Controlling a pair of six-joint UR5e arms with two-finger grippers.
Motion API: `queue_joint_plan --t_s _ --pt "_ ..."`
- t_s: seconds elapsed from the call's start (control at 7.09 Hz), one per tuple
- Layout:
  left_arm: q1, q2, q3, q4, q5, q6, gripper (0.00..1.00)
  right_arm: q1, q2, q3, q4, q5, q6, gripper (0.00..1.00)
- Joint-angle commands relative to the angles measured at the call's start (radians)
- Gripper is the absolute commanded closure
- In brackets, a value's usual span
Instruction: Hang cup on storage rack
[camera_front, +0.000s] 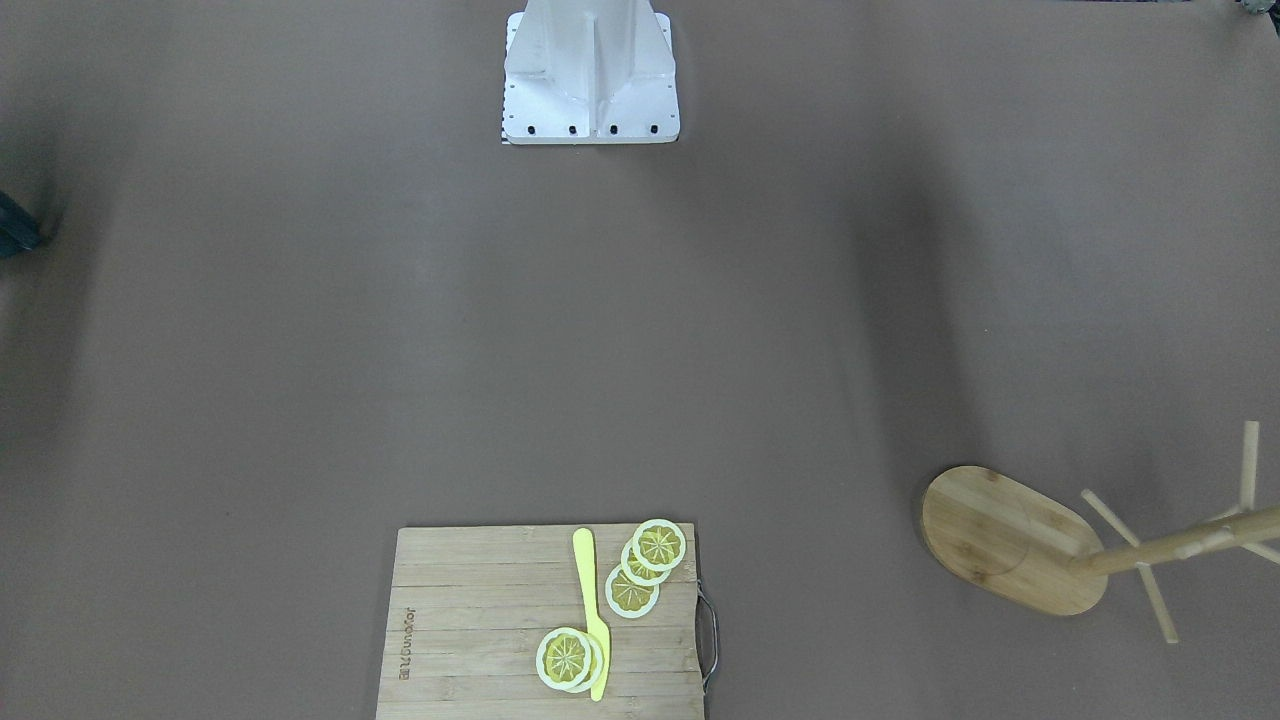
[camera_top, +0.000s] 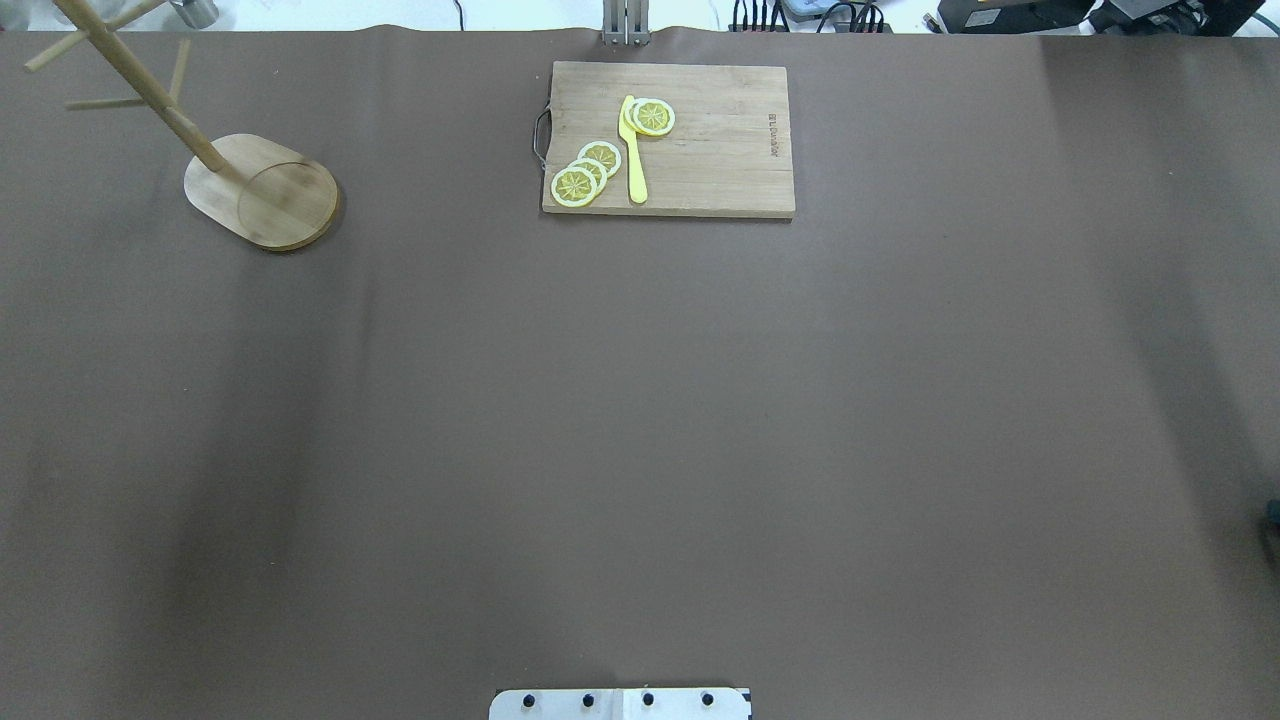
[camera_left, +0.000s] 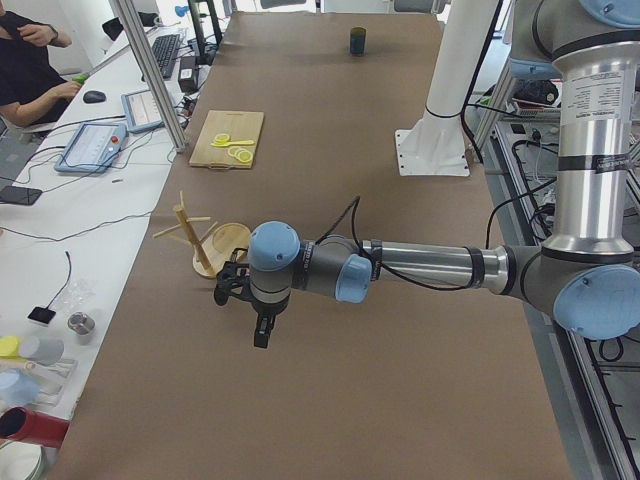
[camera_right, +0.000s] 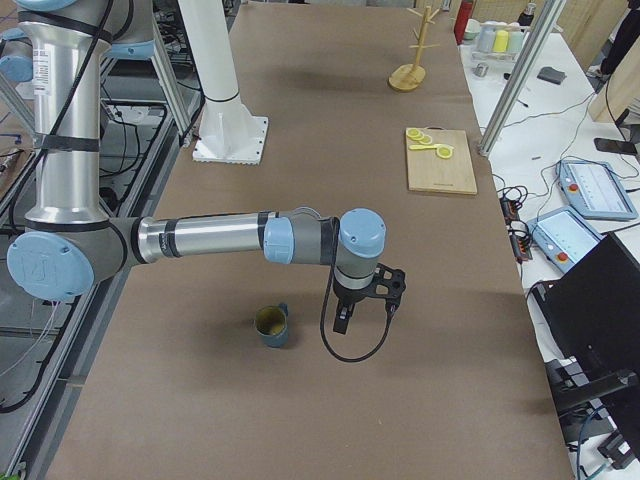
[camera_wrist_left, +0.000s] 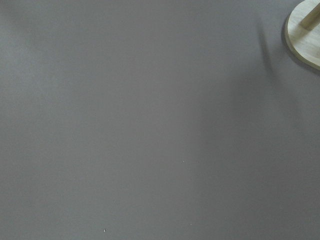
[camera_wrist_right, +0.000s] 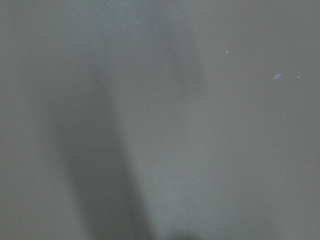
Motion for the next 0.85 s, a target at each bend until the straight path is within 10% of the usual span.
queue_joint_plan --t_s 0.0,0.71 --pt "0.000 0.001 0.003 0.000 0.000 0.000 0.02 0.000 0.002 -0.001 0.000 0.000 -0.003 0.00" --pt "0.000 0.000 0.003 0.000 0.000 0.000 0.02 0.000 0.005 -0.006 0.000 0.001 0.005 0.00"
